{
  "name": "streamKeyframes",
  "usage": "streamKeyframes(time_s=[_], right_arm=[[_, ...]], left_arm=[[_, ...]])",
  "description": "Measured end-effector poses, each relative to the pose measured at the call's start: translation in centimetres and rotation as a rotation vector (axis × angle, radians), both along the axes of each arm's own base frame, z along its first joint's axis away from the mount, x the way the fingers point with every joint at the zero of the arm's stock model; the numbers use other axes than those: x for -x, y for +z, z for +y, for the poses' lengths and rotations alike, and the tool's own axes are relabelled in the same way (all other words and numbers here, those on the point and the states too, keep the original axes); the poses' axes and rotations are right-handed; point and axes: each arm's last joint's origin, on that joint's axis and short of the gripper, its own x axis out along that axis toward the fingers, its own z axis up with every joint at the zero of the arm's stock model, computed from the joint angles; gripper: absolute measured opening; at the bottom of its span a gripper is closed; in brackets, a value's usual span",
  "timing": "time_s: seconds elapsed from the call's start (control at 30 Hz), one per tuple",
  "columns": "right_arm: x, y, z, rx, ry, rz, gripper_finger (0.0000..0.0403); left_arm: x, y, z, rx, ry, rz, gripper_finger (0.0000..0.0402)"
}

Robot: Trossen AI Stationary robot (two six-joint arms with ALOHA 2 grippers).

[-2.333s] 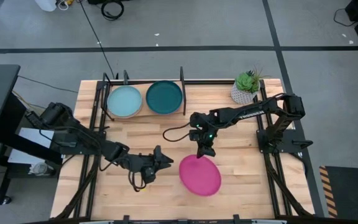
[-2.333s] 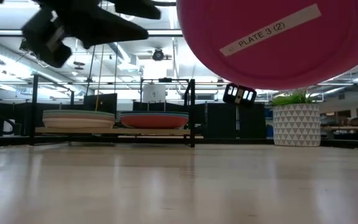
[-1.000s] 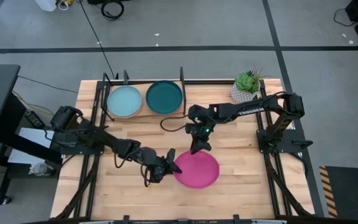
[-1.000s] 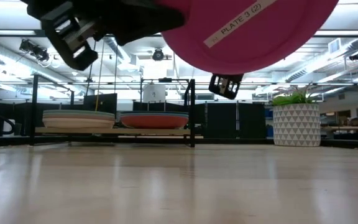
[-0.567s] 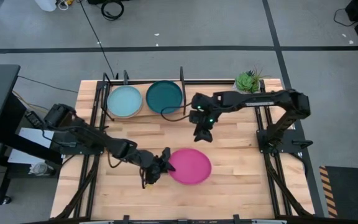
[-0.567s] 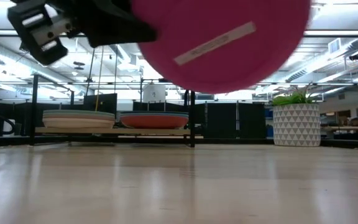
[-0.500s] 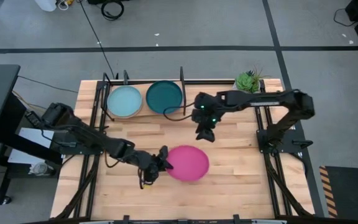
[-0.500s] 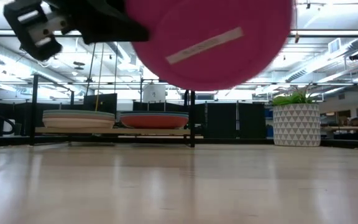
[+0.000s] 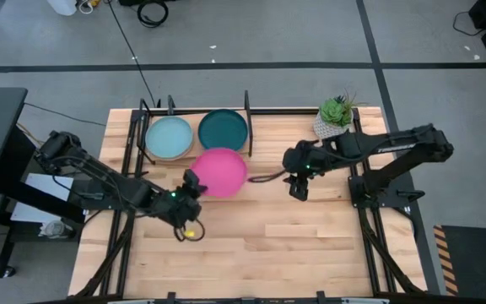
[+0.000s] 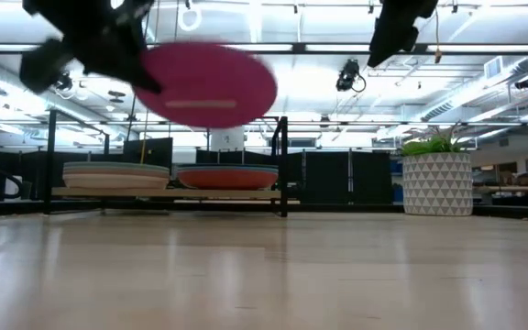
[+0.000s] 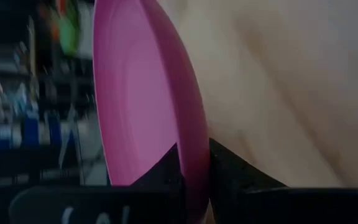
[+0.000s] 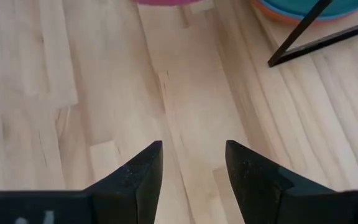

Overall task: Place and stack plates onto a shelf
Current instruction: Stack the pink plate on the green plate

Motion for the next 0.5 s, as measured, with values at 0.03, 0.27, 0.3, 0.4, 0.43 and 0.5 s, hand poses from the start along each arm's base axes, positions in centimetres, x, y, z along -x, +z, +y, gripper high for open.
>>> streamKeyframes(time_s=[0.03, 0.27, 0.3, 0.4, 0.43, 0.5], right_arm=[[0.0, 0.0, 0.3, 0.012, -0.003, -0.006, 0.0181], [-0.4, -0.4, 2.0, 0.046, 0.028, -0.005, 0.0181], [-0.5, -0.5, 2.1, 0.047, 0.031, -0.005, 0.0181], [-0.9, -0.8, 2.3, 0.048, 0.039, -0.004, 0.0181], [-1.0, -1.0, 2.4, 0.049, 0.041, 0.003, 0.0181], [-1.2, -1.1, 2.5, 0.05, 0.044, 0.008, 0.018]], left_arm=[[0.1, -0.2, 0.5, -0.012, 0.025, 0.027, 0.0048], [-1.1, -0.8, 5.2, -0.086, 0.209, 0.123, 0.0048], [-1.3, -0.8, 6.0, -0.094, 0.23, 0.125, 0.0048], [-2.2, -0.6, 8.6, -0.069, 0.262, 0.126, 0.0048], [-2.4, -0.6, 9.5, -0.043, 0.267, 0.124, 0.0048], [-2.7, -0.4, 11.1, -0.001, 0.271, 0.113, 0.0048]])
